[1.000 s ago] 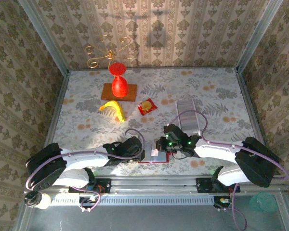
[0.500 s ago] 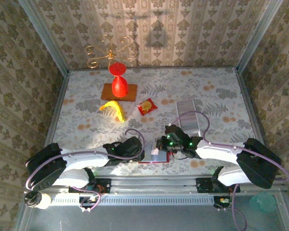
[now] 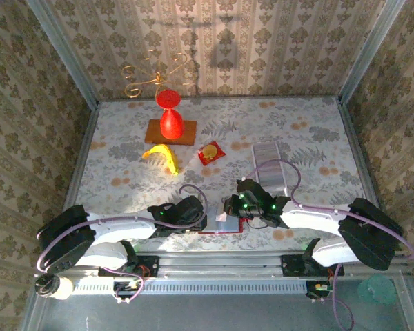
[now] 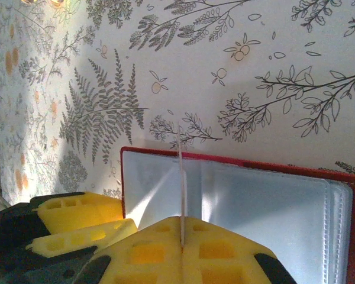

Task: Put the credit cards into the card holder
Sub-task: Insert the credit card into the card slot.

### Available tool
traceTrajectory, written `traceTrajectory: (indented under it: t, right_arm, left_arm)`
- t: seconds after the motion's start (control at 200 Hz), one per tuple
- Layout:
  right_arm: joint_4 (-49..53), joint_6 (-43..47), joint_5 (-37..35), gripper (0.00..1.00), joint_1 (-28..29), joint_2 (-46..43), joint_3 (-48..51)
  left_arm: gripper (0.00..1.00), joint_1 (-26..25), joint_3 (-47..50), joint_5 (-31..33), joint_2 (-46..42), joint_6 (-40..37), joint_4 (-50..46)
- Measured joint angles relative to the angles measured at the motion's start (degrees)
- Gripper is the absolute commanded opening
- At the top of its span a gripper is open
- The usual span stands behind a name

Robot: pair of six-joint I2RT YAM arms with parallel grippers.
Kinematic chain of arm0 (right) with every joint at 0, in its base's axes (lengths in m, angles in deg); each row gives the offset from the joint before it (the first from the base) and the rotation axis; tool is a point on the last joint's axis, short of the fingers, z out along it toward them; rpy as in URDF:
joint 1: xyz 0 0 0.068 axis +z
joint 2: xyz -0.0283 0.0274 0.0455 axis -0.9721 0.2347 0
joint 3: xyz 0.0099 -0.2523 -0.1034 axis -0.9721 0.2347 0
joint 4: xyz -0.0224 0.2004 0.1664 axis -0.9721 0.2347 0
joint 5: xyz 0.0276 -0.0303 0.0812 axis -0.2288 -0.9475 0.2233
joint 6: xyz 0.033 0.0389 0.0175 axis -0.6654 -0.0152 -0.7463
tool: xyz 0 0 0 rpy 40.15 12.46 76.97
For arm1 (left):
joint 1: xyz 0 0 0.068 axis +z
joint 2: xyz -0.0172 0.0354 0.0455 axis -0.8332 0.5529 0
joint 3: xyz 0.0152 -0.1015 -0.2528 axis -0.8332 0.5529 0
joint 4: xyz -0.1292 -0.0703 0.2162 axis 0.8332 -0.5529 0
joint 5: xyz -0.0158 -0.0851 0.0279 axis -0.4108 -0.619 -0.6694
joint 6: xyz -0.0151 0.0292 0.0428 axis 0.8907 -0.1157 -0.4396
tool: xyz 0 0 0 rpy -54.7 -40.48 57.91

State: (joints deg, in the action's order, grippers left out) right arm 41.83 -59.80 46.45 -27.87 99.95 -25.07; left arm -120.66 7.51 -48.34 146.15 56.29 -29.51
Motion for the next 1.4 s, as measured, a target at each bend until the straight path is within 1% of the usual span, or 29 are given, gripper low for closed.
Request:
traceTrajectory:
  t: [0.29,0.85,1.405]
  right_arm:
    - [-0.1,-0.3,0.0,0.00,0.0,0.9,0.0]
    - [-4.2,-2.9,0.1,0.00,0.7,0.9,2.6]
    - [-6.0,-4.8,2.1,0.00,1.8,1.7,3.7]
  left_arm:
    - [0.31,0.0,0.0,0.0,0.0,0.0,0.0]
    - [0.31,0.0,0.0,0.0,0.0,0.0,0.0]
    - [0.30,-0.3,0.0,0.2,0.0,0.0,0.0]
